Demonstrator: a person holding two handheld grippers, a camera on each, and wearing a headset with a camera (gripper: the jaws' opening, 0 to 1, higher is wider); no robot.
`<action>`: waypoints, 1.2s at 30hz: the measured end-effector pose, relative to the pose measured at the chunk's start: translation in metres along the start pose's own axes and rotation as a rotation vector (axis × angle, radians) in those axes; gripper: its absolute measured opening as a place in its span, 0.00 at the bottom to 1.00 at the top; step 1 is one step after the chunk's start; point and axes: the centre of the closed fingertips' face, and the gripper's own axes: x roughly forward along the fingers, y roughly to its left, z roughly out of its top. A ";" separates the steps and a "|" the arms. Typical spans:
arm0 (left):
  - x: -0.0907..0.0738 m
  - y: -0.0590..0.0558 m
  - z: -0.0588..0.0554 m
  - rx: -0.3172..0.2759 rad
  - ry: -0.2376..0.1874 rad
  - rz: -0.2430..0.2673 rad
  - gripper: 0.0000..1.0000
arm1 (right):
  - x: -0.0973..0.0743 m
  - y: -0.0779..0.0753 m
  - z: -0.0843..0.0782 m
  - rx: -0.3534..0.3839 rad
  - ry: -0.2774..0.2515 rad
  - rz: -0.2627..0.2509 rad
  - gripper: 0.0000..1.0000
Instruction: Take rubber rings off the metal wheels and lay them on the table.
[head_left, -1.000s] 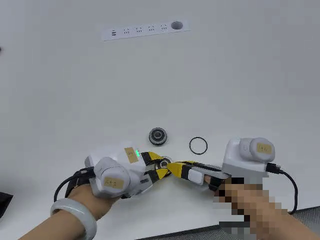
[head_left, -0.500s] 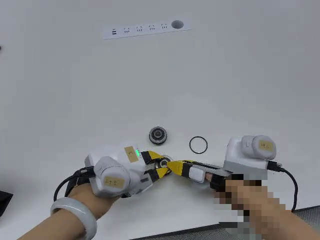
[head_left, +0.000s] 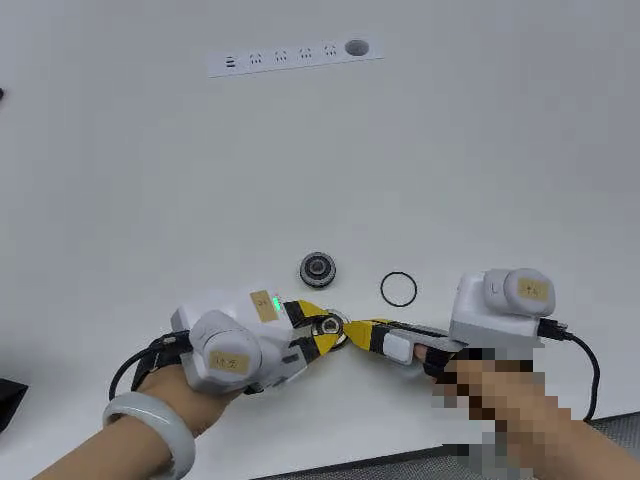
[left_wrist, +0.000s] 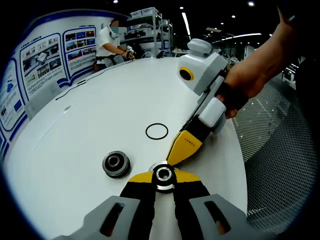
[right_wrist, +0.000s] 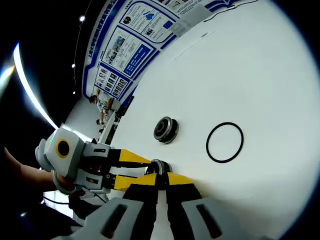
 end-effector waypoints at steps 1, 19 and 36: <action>0.000 0.000 0.000 0.001 0.000 0.000 0.13 | 0.000 0.000 0.000 -0.001 0.002 -0.002 0.07; 0.000 0.000 0.000 -0.002 0.001 0.000 0.13 | -0.002 0.002 0.004 -0.017 0.008 0.008 0.02; 0.000 0.000 -0.001 -0.007 0.005 0.002 0.13 | -0.002 0.009 0.005 -0.035 -0.003 0.018 0.01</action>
